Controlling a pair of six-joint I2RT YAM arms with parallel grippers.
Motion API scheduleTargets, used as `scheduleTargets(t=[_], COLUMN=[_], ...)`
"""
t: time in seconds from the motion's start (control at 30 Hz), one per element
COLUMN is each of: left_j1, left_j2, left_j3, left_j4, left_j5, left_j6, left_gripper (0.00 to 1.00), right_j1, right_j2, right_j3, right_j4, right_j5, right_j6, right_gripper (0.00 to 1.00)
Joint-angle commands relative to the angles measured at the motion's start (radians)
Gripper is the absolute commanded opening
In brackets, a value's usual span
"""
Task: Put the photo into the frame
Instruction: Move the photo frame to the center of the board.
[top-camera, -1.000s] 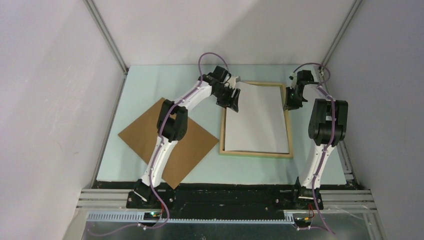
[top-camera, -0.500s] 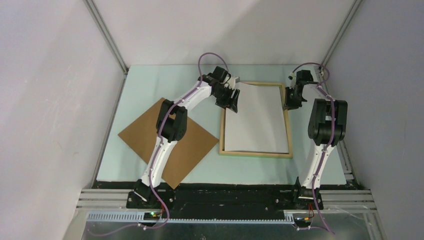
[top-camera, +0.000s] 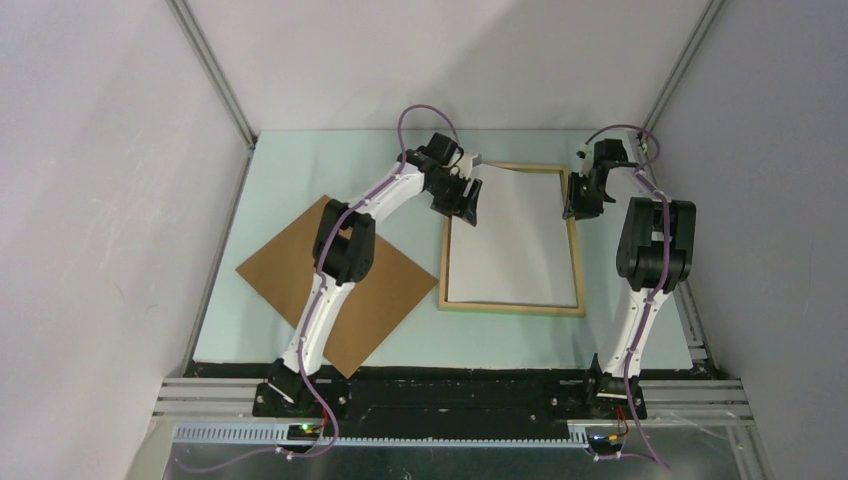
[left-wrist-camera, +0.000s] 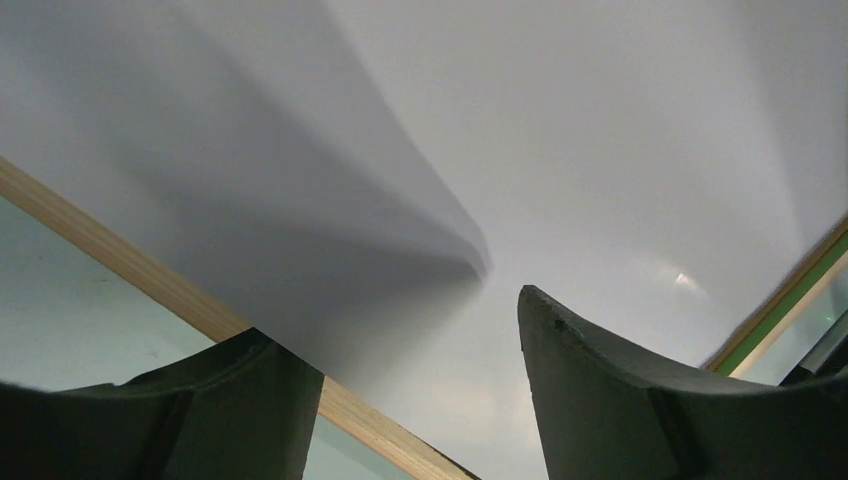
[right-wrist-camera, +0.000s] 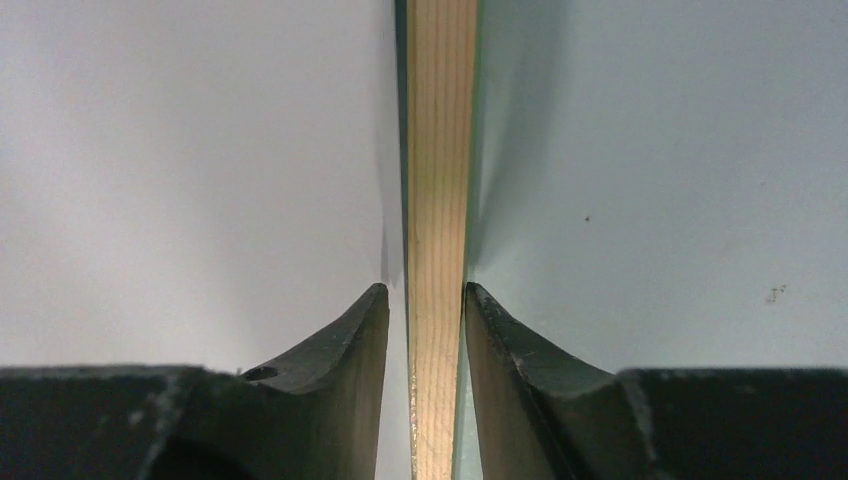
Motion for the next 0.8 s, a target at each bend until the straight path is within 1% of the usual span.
scheduleTargets(t=[0.0, 0.13, 0.33, 0.77], left_j1=[-0.001, -0.01, -0.021, -0.02], left_j2=[-0.05, -0.039, -0.036, -0.064], left_j3=[0.021, 0.04, 0.055, 0.013], left_j4=[-0.011, -0.01, -0.01, -0.011], left_j5=[-0.066, -0.072, -0.101, -0.205], left_j6=[0.035, 0.028, 0.026, -0.005], left_gripper=[0.76, 0.79, 0.8, 0.76], right_j1=[-0.01, -0.015, -0.026, -0.037], right_j2=[-0.046, -0.059, -0.073, -0.087], right_j3=[0.046, 0.05, 0.052, 0.051], right_j4=[-0.01, -0.016, -0.021, -0.026], right_j5=[-0.034, -0.039, -0.042, -0.049], right_j6=[-0.002, -0.001, 0.002, -0.001], right_gripper=[0.4, 0.41, 0.44, 0.45])
